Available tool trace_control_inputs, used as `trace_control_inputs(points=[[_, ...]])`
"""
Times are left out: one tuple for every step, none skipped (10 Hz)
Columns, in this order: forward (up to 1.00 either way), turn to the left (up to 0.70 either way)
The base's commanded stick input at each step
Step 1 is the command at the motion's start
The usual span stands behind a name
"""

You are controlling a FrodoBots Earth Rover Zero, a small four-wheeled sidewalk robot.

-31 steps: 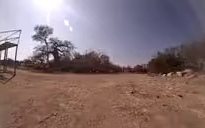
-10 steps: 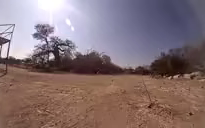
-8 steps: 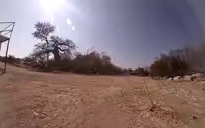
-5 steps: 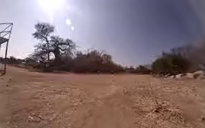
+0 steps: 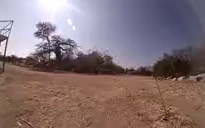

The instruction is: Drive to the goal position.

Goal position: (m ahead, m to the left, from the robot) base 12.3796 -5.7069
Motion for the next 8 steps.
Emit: trace_control_inputs(points=[[0.50, 0.00], [0.50, 0.00], [0.50, 0.00], [0.50, 0.00], [0.50, 0.00], [0.50, 0.00], [0.50, 0.00], [0.50, 0.00]])
